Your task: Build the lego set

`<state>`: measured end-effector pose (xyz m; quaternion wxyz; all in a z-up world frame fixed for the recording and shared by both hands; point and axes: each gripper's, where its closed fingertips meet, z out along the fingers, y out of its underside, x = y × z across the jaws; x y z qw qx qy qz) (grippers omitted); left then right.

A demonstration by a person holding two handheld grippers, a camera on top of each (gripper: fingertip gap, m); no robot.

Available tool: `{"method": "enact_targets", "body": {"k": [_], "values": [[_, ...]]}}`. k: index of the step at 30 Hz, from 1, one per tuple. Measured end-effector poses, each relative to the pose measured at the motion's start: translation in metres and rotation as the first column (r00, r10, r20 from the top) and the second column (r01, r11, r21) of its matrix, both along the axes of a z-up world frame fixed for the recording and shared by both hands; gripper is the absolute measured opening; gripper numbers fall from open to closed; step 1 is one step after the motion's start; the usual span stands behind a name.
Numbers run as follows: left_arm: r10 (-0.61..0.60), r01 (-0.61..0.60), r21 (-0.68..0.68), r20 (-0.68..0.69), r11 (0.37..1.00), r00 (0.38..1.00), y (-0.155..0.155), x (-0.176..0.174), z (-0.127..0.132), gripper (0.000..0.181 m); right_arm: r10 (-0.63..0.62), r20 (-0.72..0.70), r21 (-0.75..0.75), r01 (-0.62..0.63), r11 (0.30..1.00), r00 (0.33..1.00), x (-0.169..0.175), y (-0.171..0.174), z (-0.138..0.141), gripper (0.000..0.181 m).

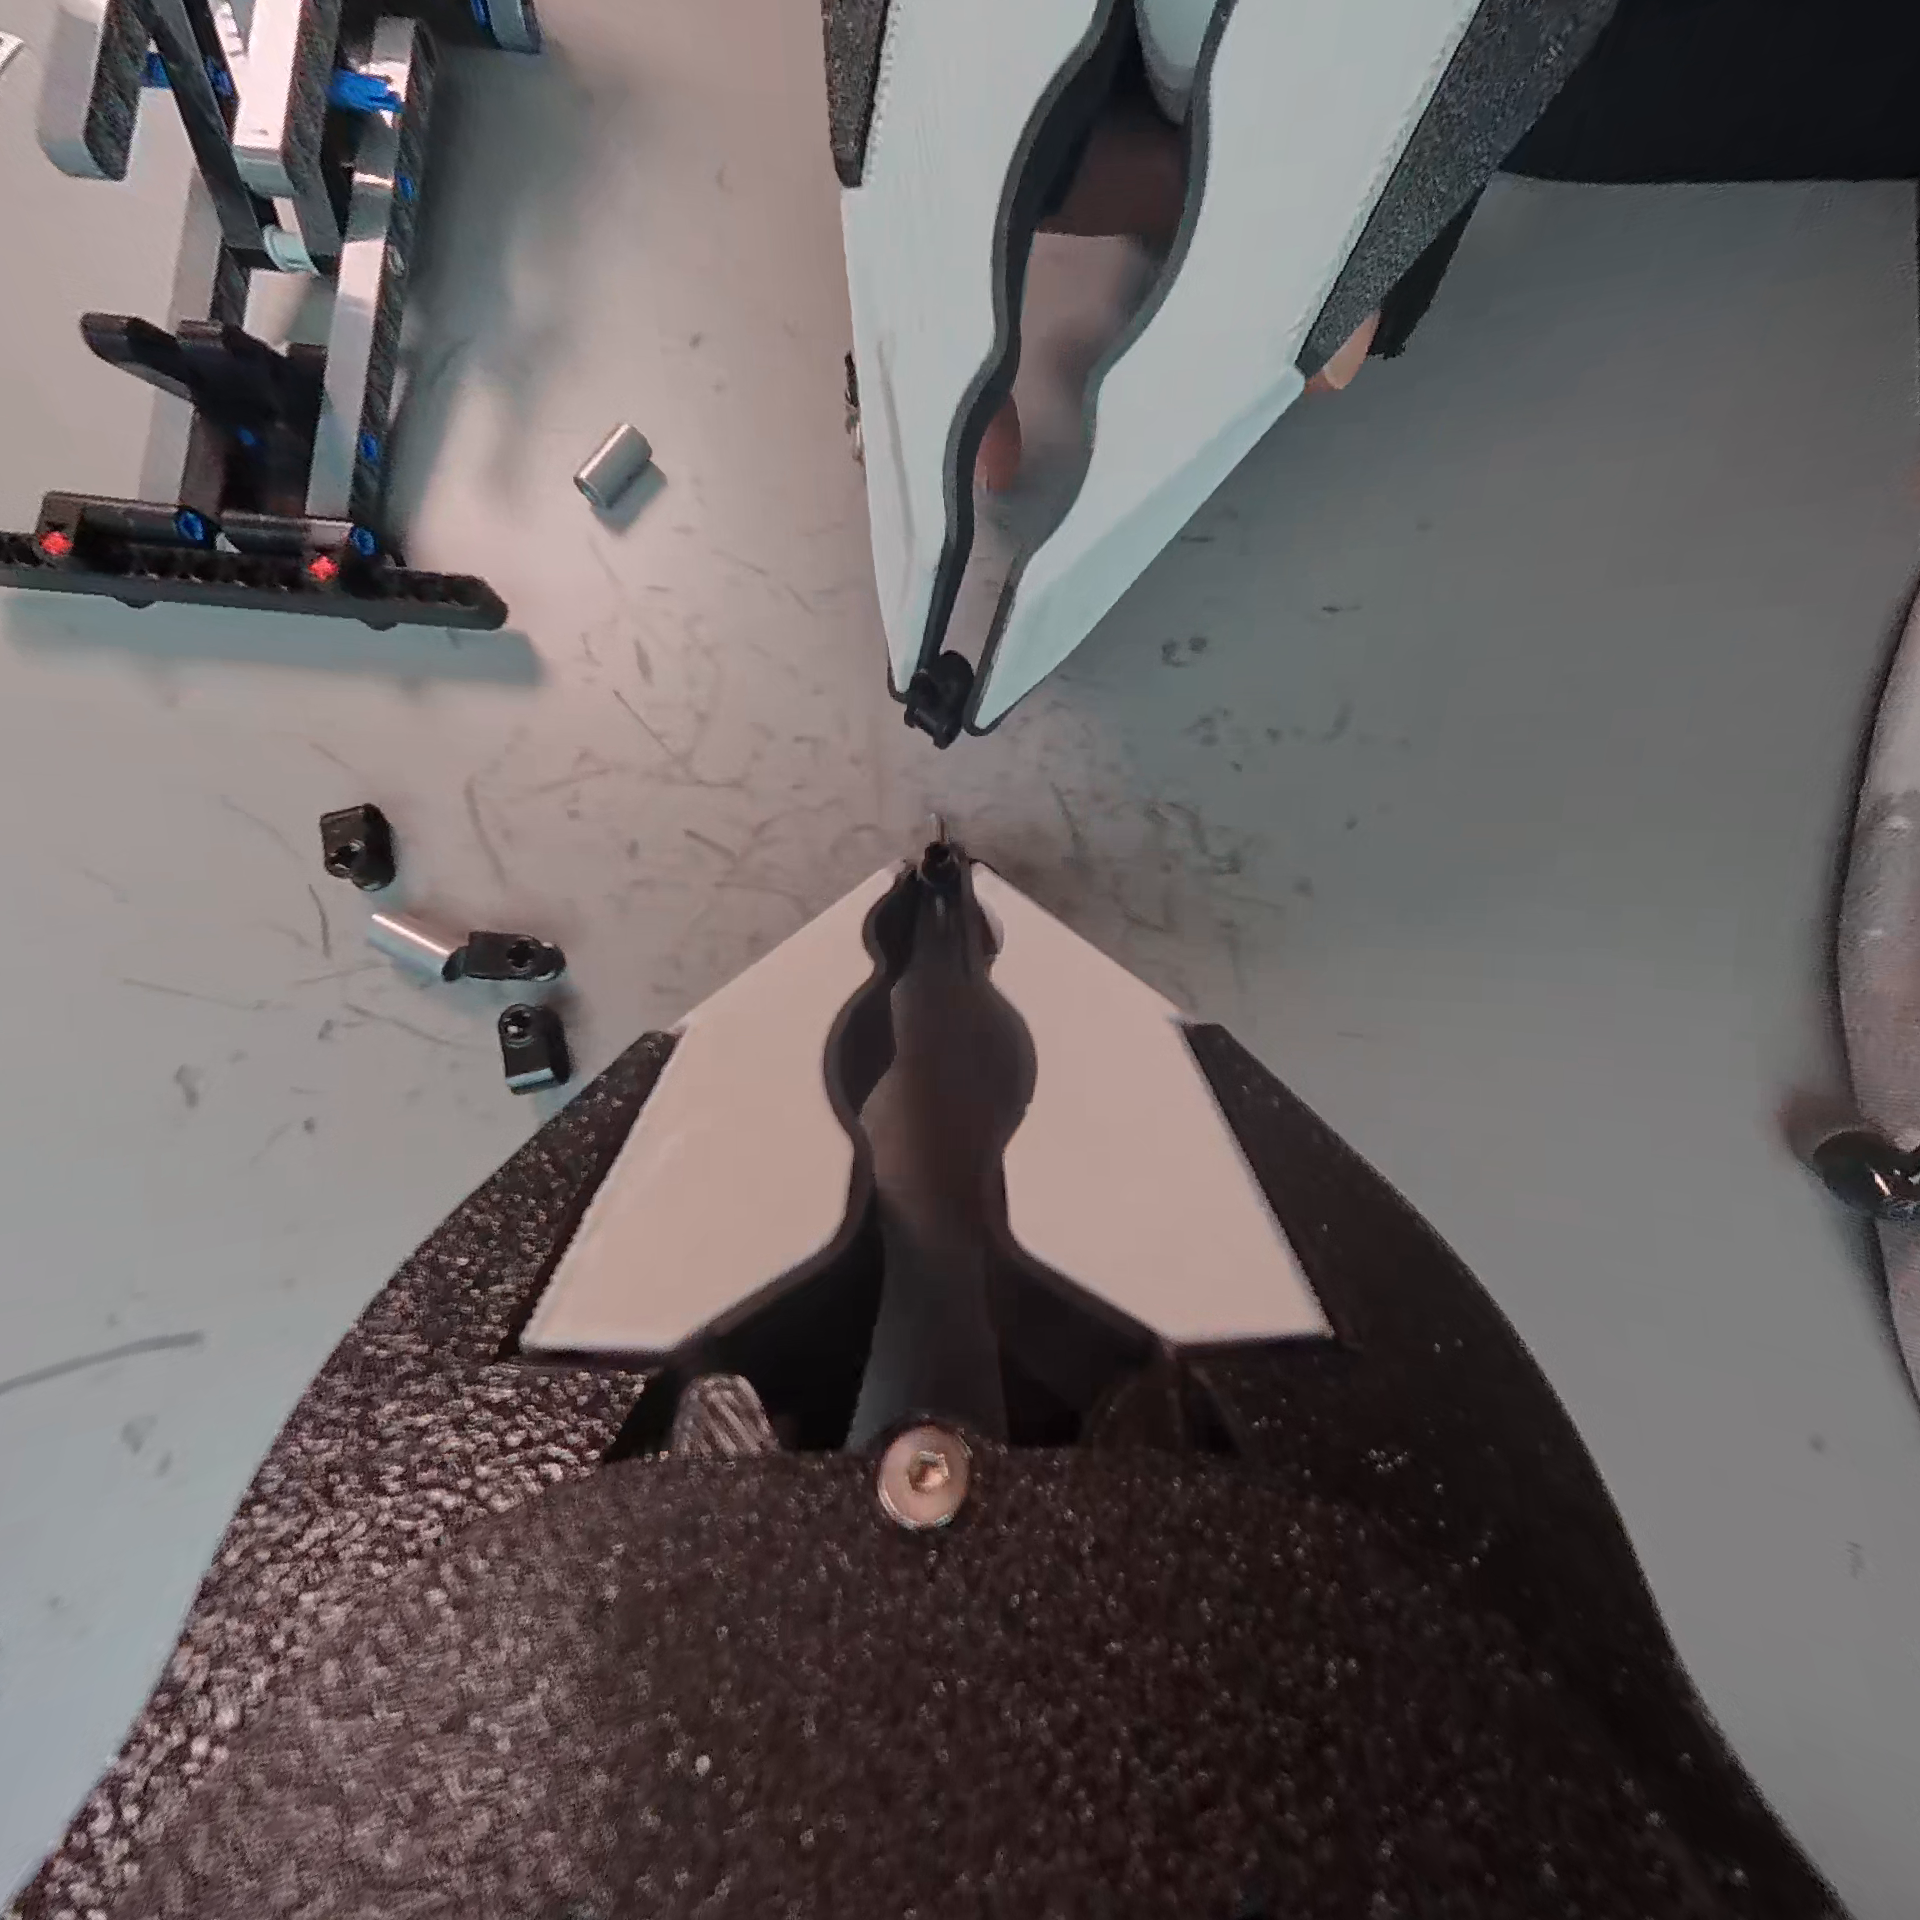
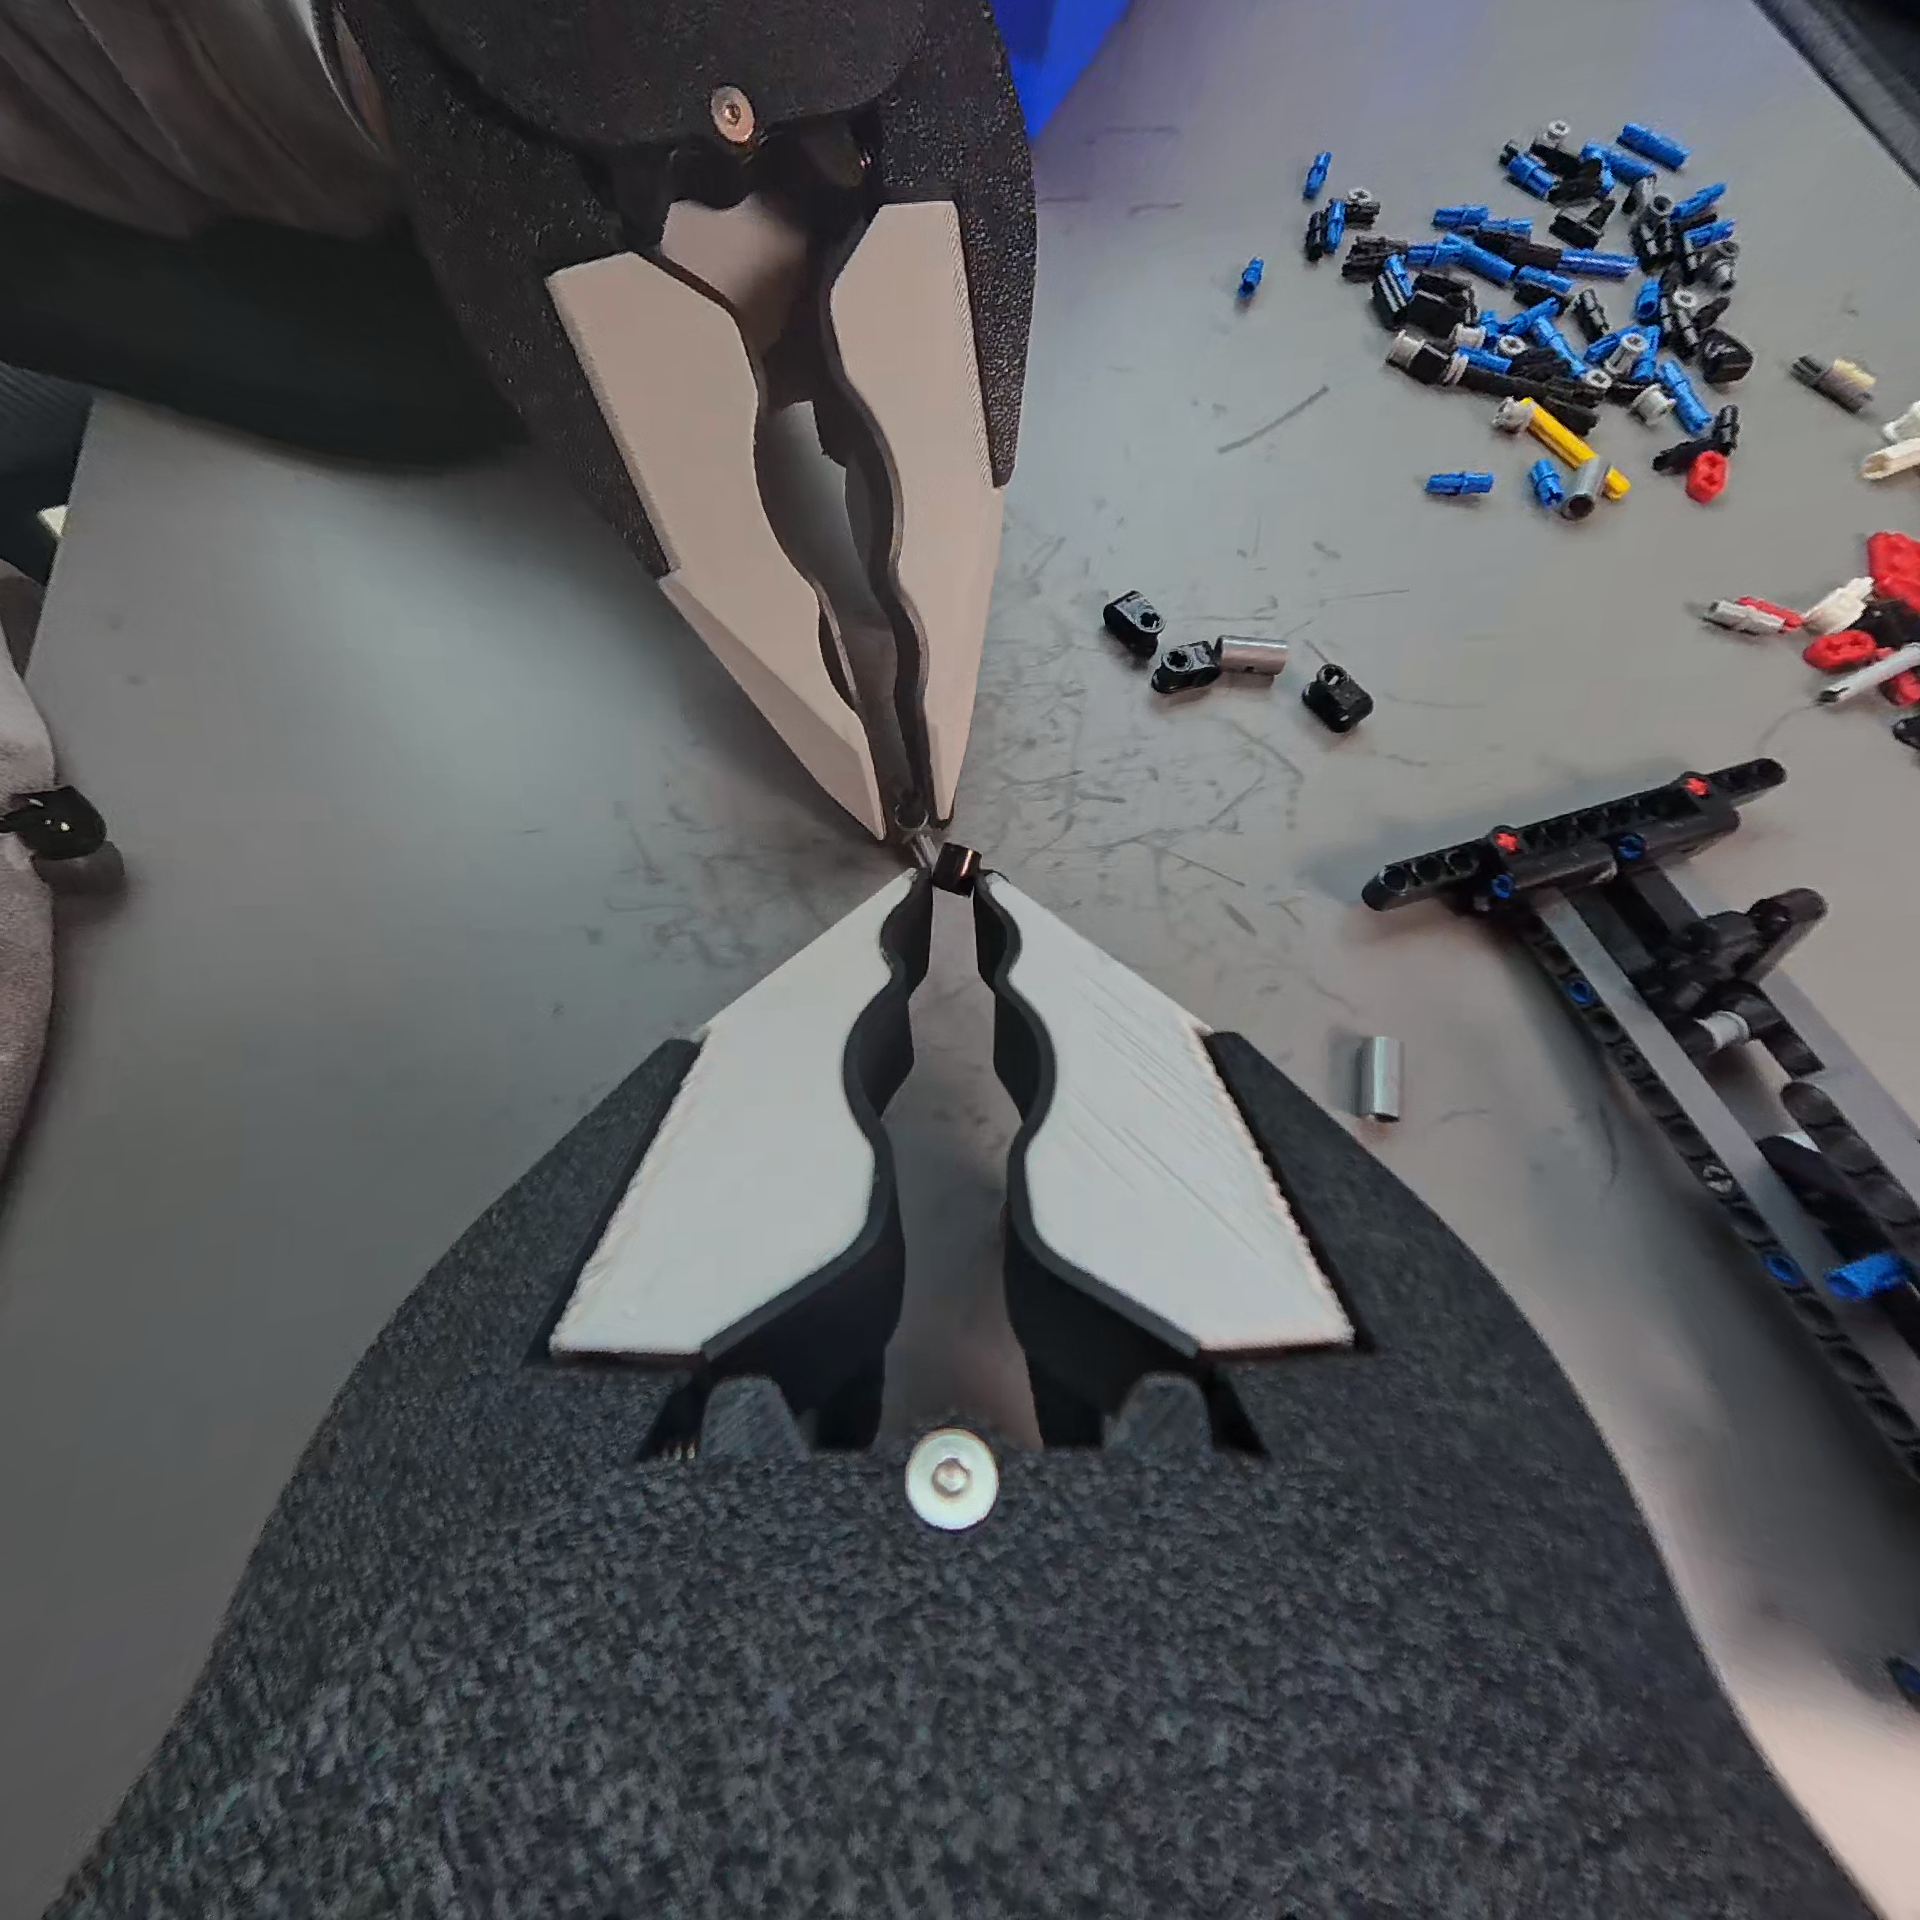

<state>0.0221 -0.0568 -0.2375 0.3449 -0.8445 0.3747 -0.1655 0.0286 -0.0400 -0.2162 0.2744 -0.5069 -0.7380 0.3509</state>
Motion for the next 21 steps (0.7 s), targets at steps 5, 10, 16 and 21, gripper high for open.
{"method": "enact_targets", "body": {"k": [5, 10, 16, 21], "values": [[0.0, -0.006, 0.109, 0.053, 0.994, 0.999, 0.006, 0.003, 0.022, 0.022, -0.049, -0.052, -0.151, 0.04, 0.988, 0.997, -0.004, 0.0, 0.016, 0.007], [0.011, -0.02, 0.324, 0.028, 0.946, 1.0, 0.014, 0.005, 0.053, 0.02, -0.143, -0.06, -0.514, 0.092, 0.853, 0.988, -0.008, 0.001, 0.041, 0.007], [0.018, -0.006, 0.415, -0.025, 0.91, 1.0, 0.016, 0.006, 0.061, 0.011, -0.156, -0.034, -0.591, 0.106, 0.799, 0.987, -0.008, -0.001, 0.044, 0.007], [-0.036, 0.027, 0.434, 0.013, 0.901, 0.999, 0.011, 0.012, 0.067, 0.008, -0.083, -0.042, -0.697, 0.03, 0.716, 0.996, -0.001, -0.007, 0.053, 0.011]]}}
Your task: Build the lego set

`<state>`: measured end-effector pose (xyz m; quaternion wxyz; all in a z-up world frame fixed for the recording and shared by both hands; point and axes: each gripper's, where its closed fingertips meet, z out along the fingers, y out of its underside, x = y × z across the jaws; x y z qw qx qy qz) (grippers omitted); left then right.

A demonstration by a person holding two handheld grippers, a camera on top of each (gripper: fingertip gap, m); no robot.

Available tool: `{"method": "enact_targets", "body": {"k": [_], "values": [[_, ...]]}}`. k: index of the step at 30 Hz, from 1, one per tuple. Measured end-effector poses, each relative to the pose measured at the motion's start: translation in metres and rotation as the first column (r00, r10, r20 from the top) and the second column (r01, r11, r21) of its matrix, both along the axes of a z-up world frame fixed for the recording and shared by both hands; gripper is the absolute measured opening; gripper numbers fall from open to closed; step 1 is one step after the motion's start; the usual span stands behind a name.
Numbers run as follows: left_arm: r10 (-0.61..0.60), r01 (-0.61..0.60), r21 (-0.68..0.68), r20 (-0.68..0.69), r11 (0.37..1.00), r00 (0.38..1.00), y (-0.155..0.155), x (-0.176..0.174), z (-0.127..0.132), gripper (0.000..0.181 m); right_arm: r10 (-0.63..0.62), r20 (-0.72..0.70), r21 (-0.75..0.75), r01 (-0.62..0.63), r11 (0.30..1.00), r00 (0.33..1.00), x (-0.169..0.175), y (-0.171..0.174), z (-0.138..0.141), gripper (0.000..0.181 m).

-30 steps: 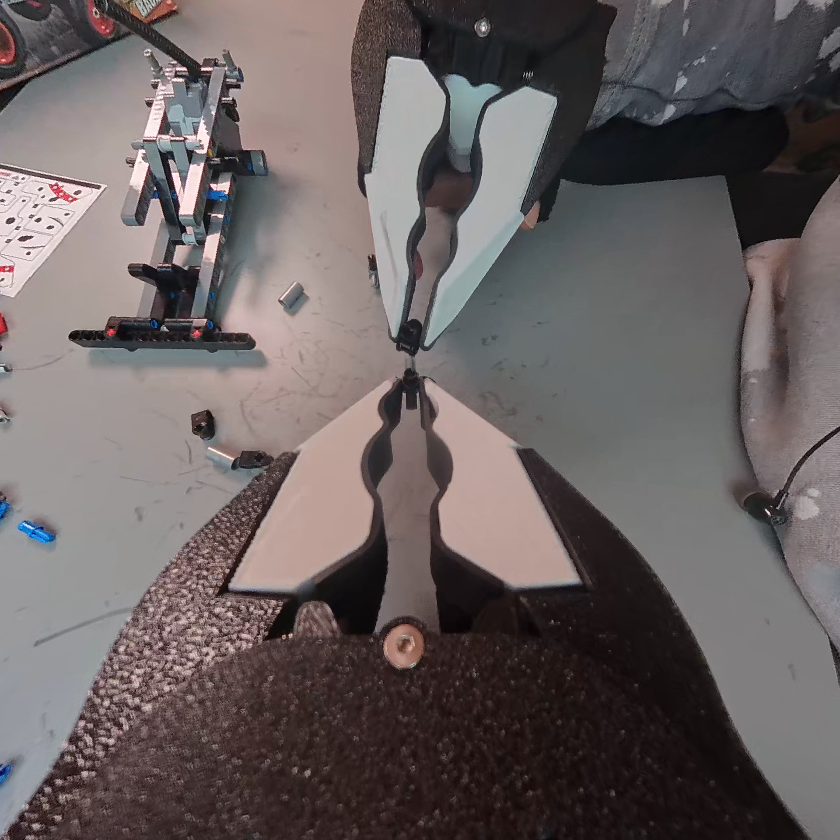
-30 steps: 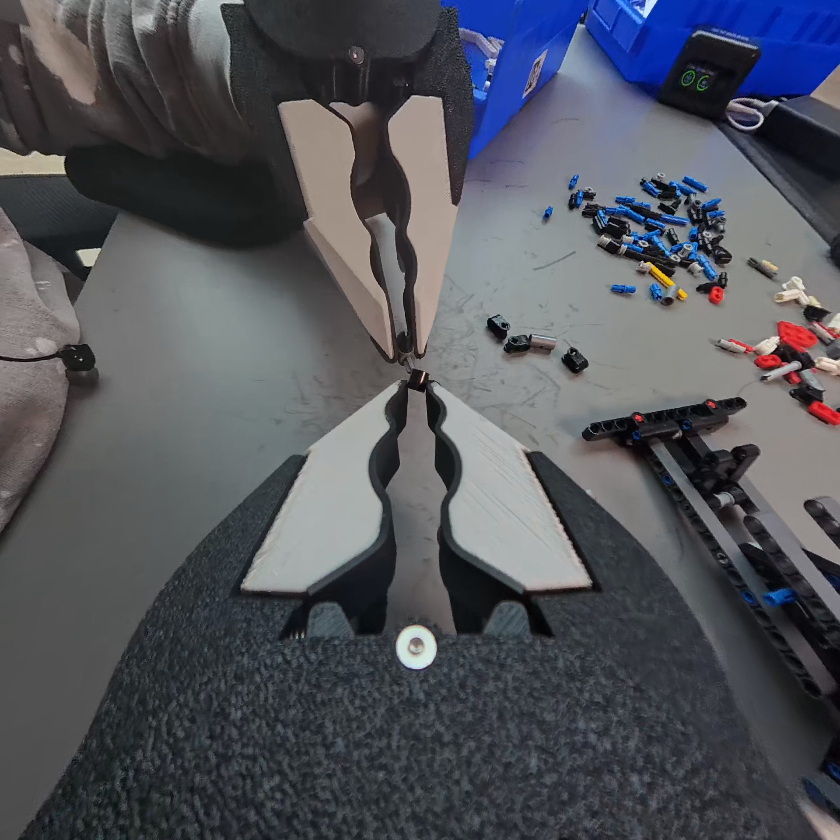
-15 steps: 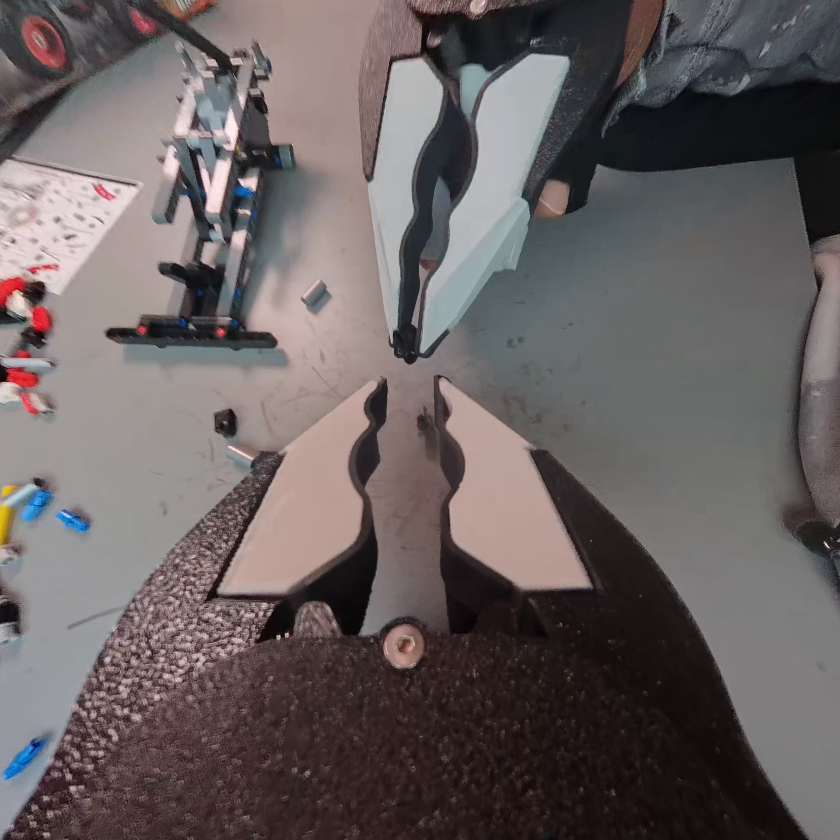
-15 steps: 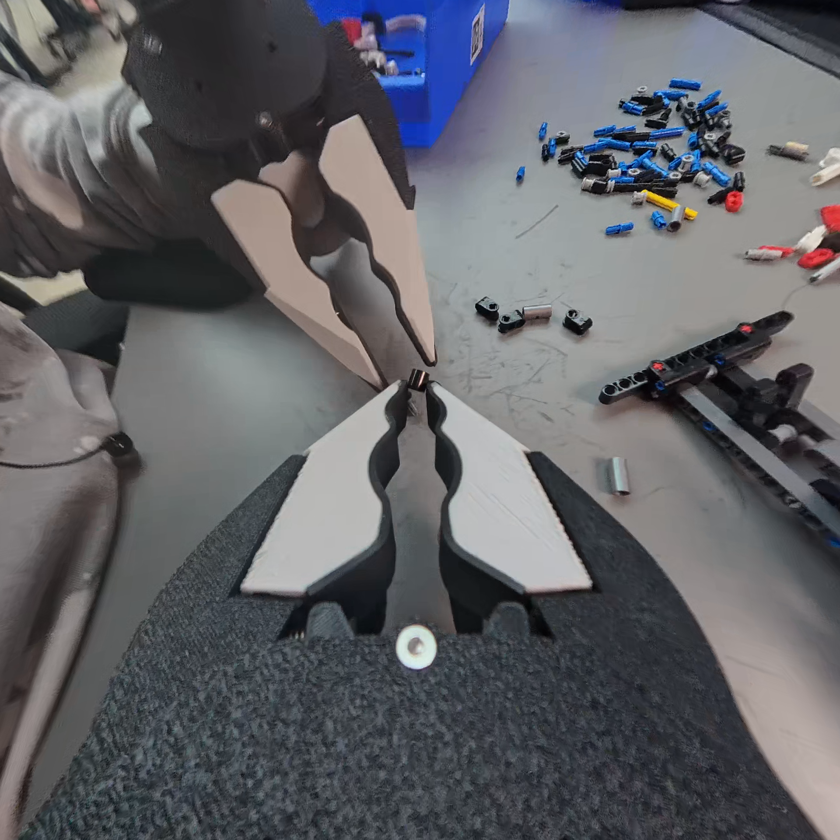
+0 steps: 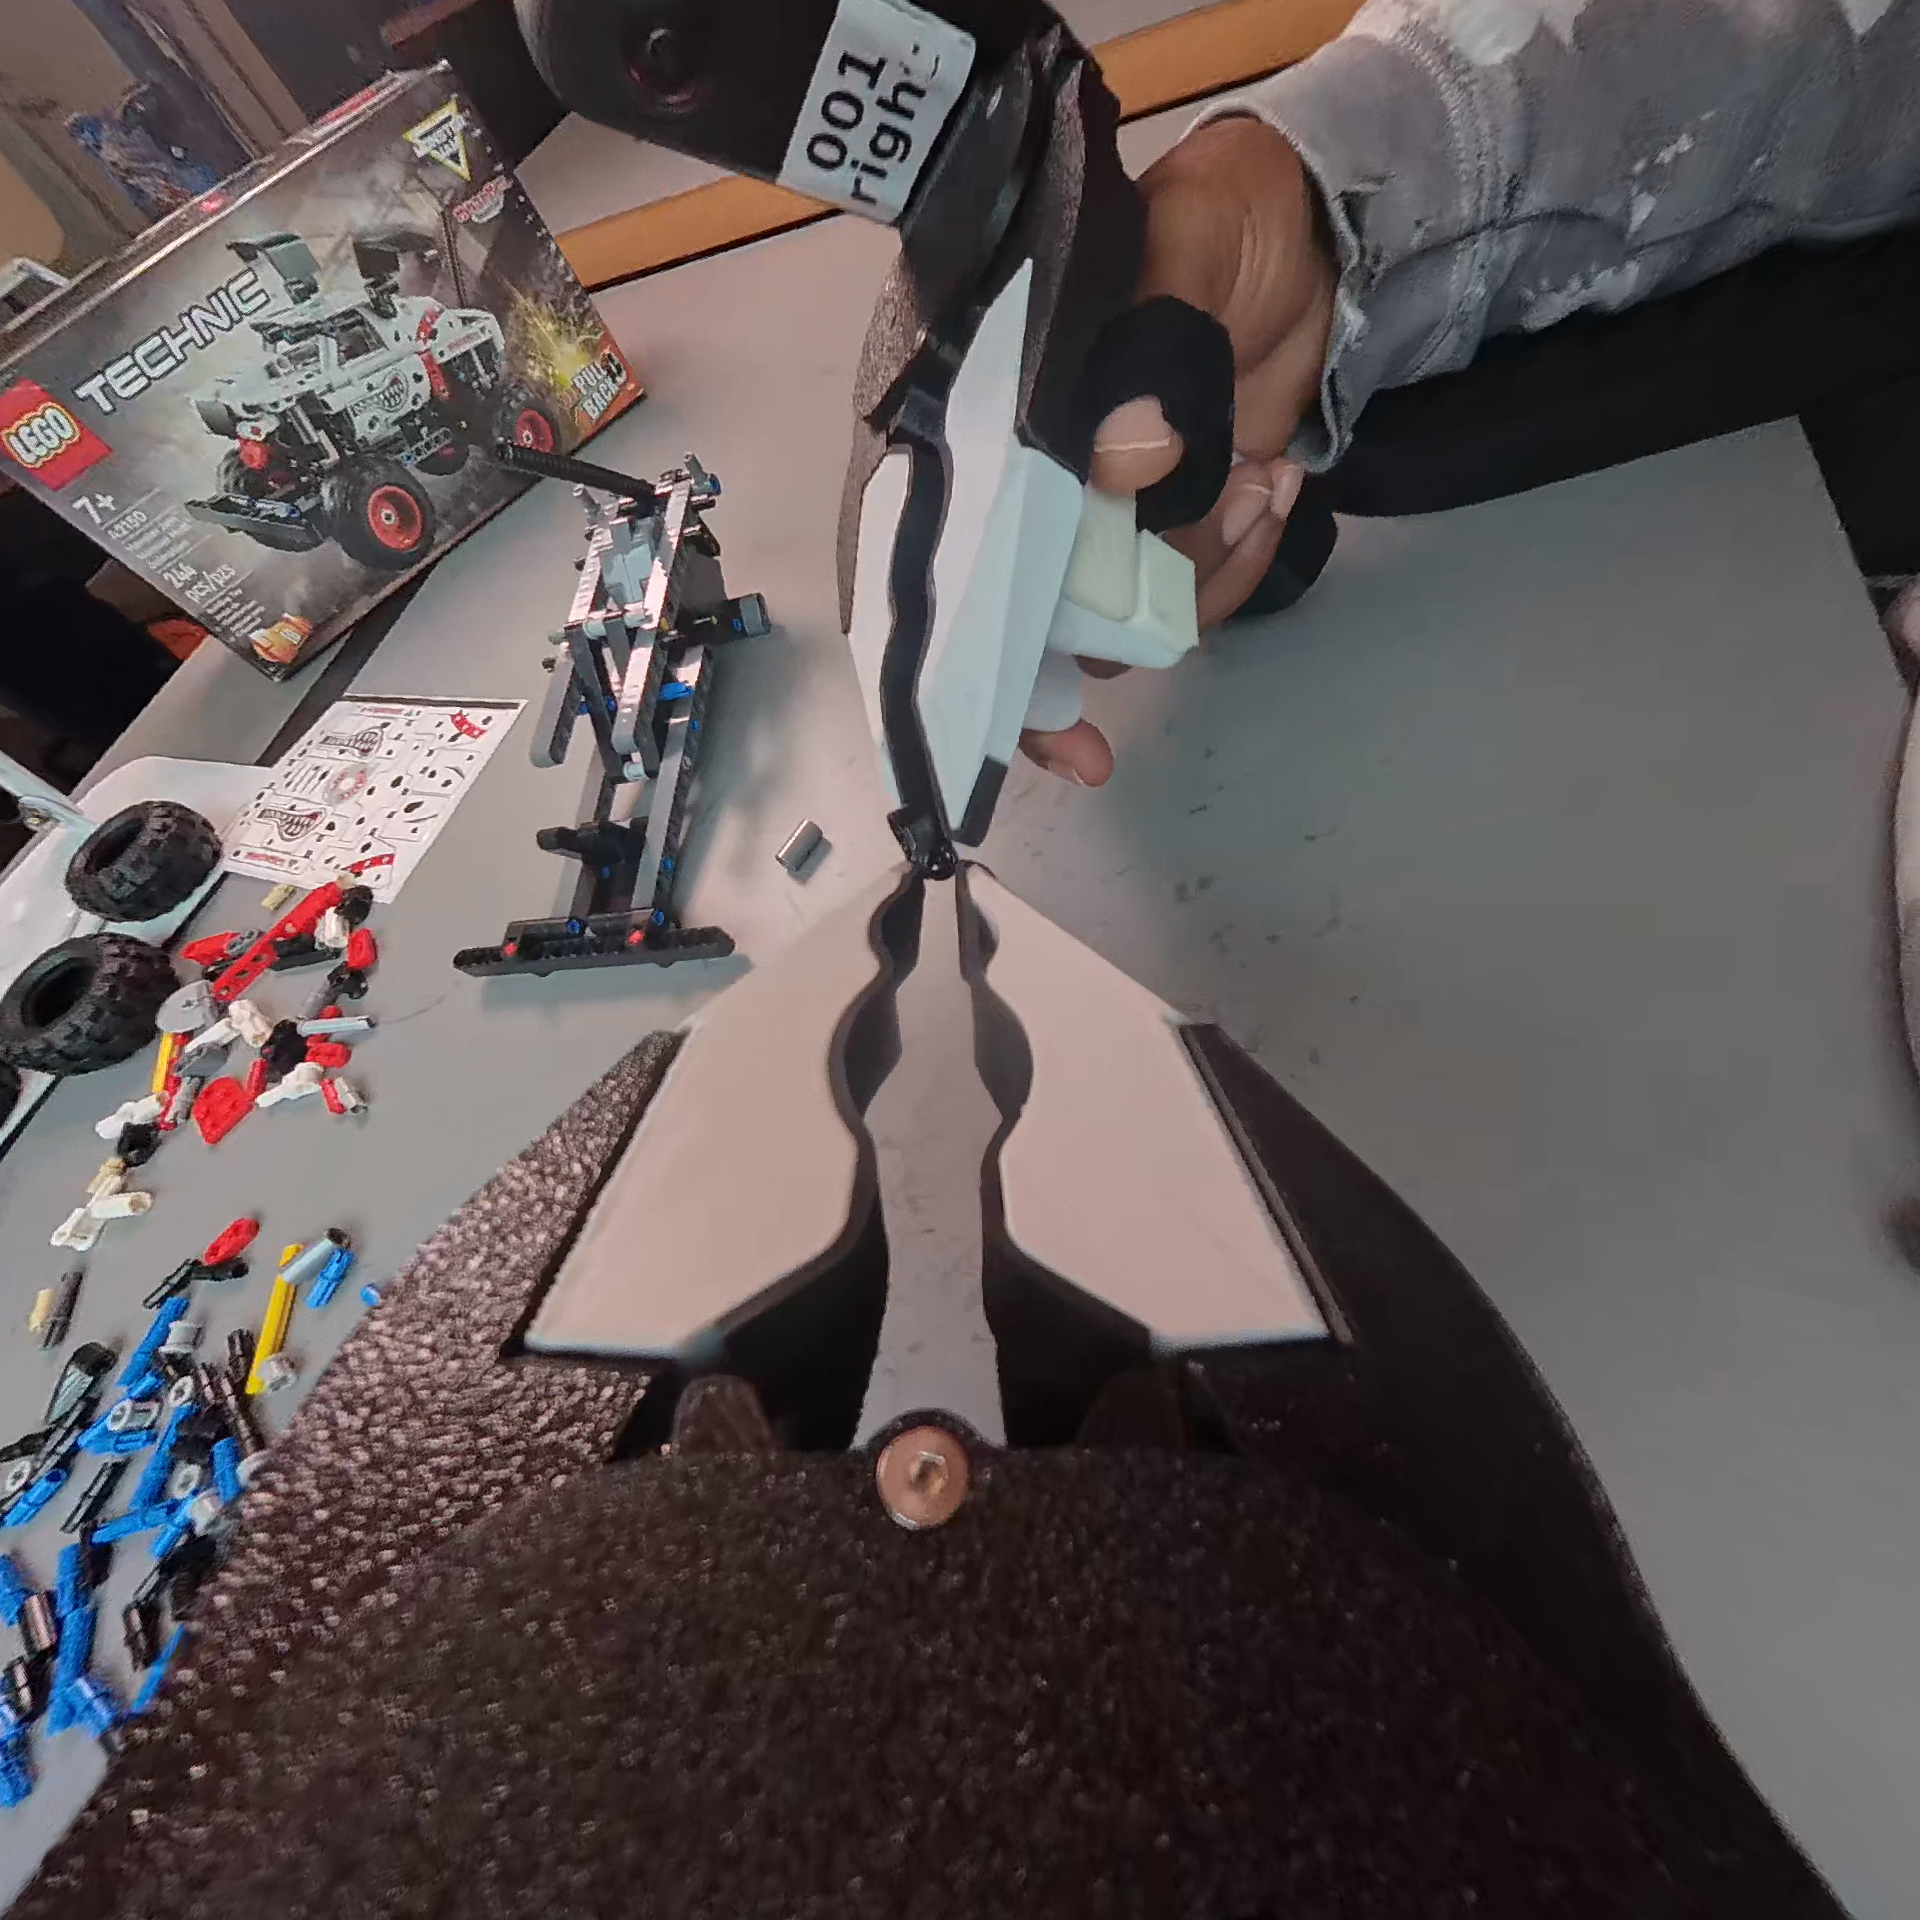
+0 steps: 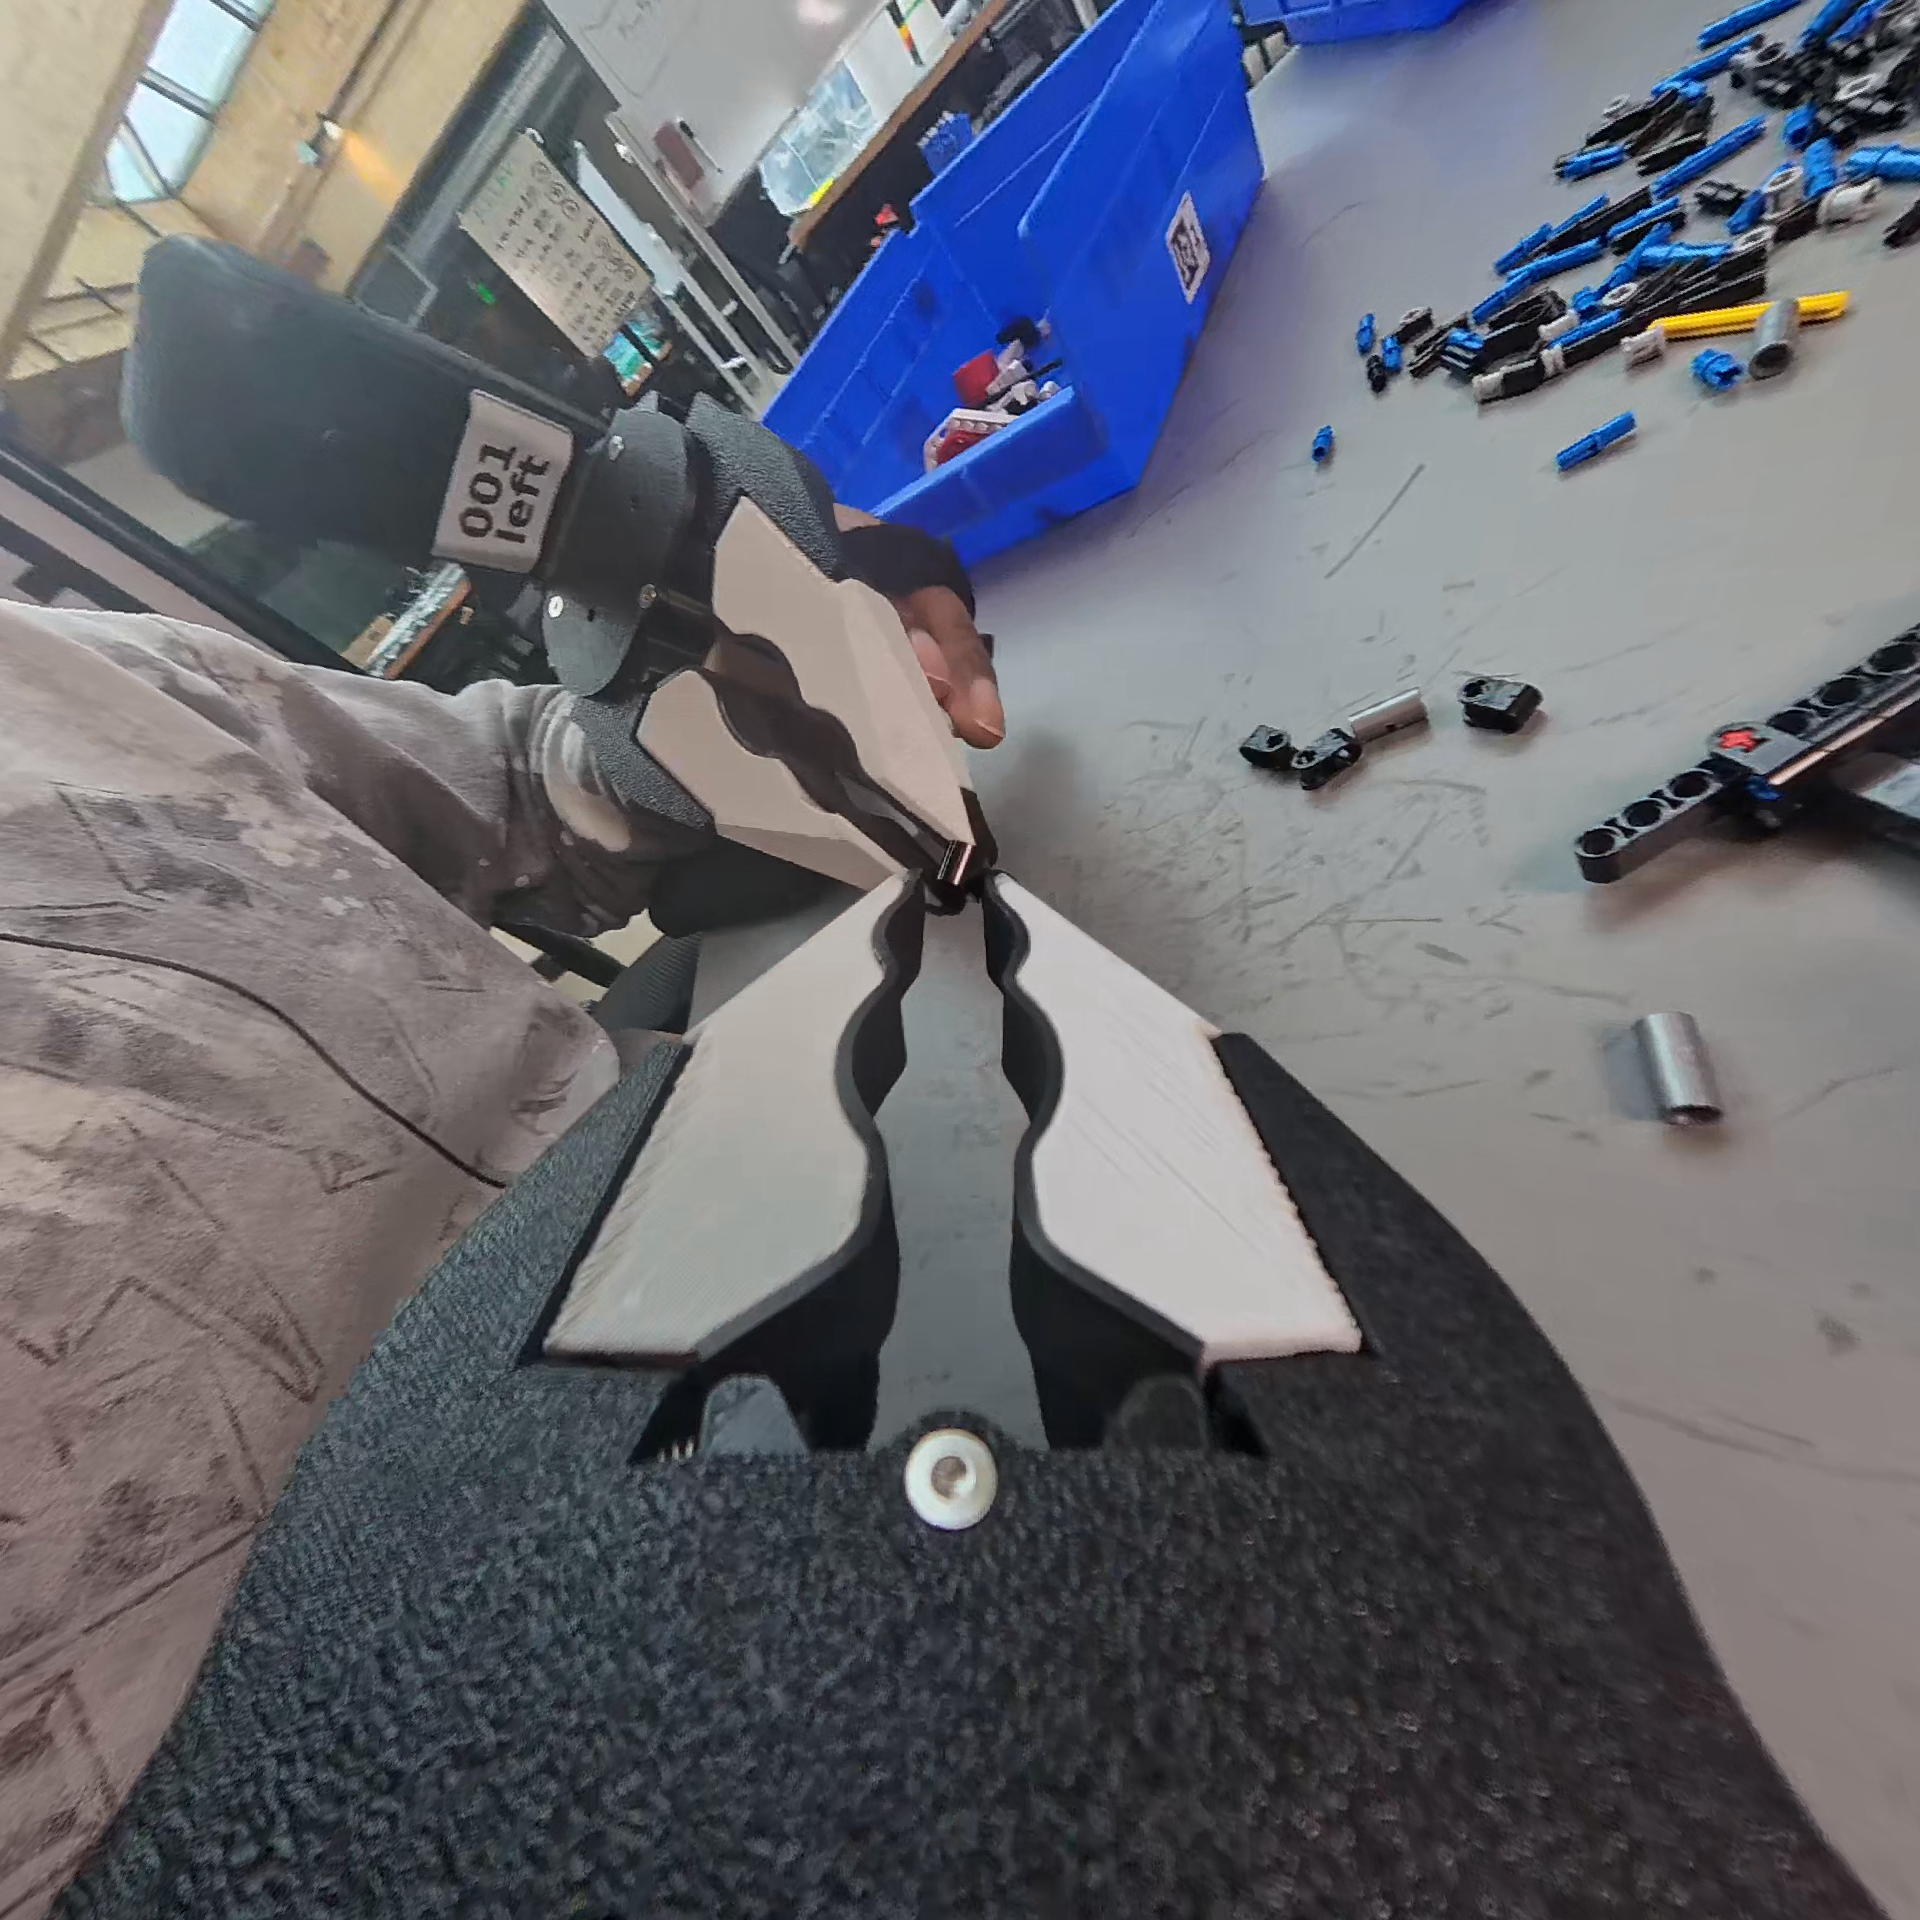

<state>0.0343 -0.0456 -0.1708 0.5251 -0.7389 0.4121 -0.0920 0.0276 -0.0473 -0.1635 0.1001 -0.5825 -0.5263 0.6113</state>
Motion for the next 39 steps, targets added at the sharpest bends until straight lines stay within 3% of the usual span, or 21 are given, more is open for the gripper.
{"method": "enact_targets", "body": {"k": [5, 8, 12, 31, 39], "values": [[-0.063, 0.073, -0.042, 0.187, 0.996, 0.98, -0.008, 0.006, 0.016, 0.007, 0.076, -0.113, 0.005, -0.076, 0.997, 0.991, 0.006, -0.009, 0.017, 0.015], [-0.121, 0.156, -0.073, 0.35, 0.985, 0.929, -0.016, 0.01, 0.031, 0.007, 0.112, -0.21, 0.068, -0.1, 0.993, 0.971, 0.01, -0.014, 0.029, 0.012], [-0.179, 0.239, -0.079, 0.452, 0.968, 0.874, -0.024, 0.016, 0.038, 0.007, 0.129, -0.281, 0.132, -0.095, 0.987, 0.951, 0.012, -0.019, 0.037, 0.013], [-0.252, 0.363, -0.067, 0.6, 0.93, 0.759, -0.038, 0.026, 0.056, 0.006, 0.198, -0.4, 0.199, -0.126, 0.972, 0.895, 0.024, -0.032, 0.054, 0.007], [-0.198, 0.296, -0.097, 0.544, 0.95, 0.815, -0.03, 0.019, 0.048, 0.012, 0.186, -0.316, 0.271, -0.099, 0.958, 0.931, 0.02, -0.023, 0.041, 0.007]]}}
